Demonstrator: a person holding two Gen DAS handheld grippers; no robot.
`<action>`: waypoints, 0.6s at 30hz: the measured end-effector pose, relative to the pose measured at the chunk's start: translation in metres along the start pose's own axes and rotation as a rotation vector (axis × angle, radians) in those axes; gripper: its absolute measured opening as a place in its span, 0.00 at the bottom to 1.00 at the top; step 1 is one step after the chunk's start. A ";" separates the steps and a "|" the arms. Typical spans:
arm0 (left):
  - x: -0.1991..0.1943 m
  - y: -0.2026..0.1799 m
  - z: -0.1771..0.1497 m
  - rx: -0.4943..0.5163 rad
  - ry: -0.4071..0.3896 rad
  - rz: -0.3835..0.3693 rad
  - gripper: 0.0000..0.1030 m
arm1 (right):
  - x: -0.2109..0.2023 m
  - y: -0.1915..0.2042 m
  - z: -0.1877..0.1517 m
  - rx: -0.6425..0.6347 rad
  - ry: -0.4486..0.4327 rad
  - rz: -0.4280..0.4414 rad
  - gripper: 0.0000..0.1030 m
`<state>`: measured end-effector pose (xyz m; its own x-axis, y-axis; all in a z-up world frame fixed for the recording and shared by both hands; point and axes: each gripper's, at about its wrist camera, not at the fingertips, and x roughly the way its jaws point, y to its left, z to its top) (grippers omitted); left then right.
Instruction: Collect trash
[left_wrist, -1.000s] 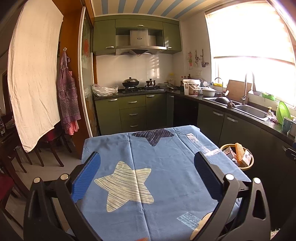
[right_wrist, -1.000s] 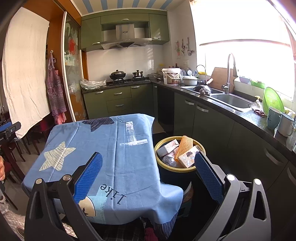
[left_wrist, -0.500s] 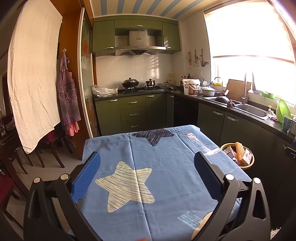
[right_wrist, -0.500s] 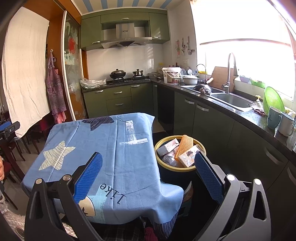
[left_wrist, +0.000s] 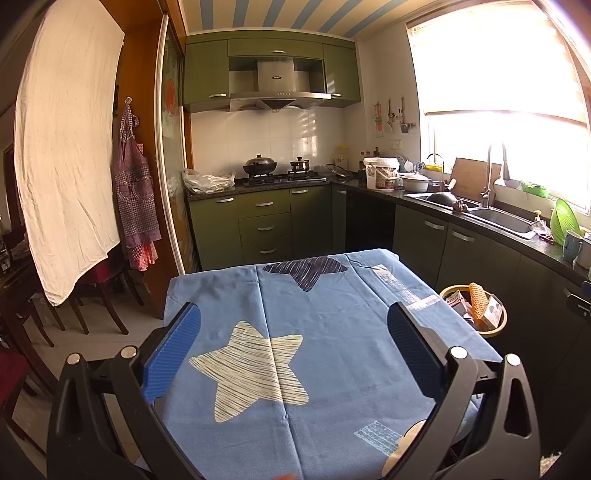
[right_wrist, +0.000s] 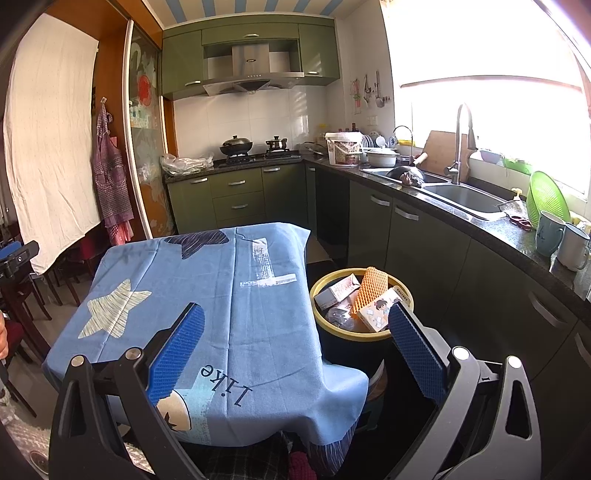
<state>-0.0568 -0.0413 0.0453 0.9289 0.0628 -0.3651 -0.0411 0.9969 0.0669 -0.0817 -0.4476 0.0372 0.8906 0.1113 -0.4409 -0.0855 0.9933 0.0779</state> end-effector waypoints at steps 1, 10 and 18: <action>0.000 0.000 0.000 0.000 0.000 -0.001 0.93 | 0.001 0.001 0.000 0.000 0.001 0.001 0.95; -0.001 0.000 0.000 -0.001 0.000 -0.001 0.93 | 0.003 0.003 -0.001 -0.002 0.002 0.005 0.95; -0.001 -0.001 0.000 0.001 0.001 -0.003 0.93 | 0.003 0.003 -0.001 -0.003 0.002 0.002 0.95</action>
<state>-0.0578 -0.0424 0.0460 0.9287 0.0600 -0.3659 -0.0382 0.9971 0.0665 -0.0795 -0.4446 0.0355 0.8894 0.1133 -0.4428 -0.0885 0.9931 0.0763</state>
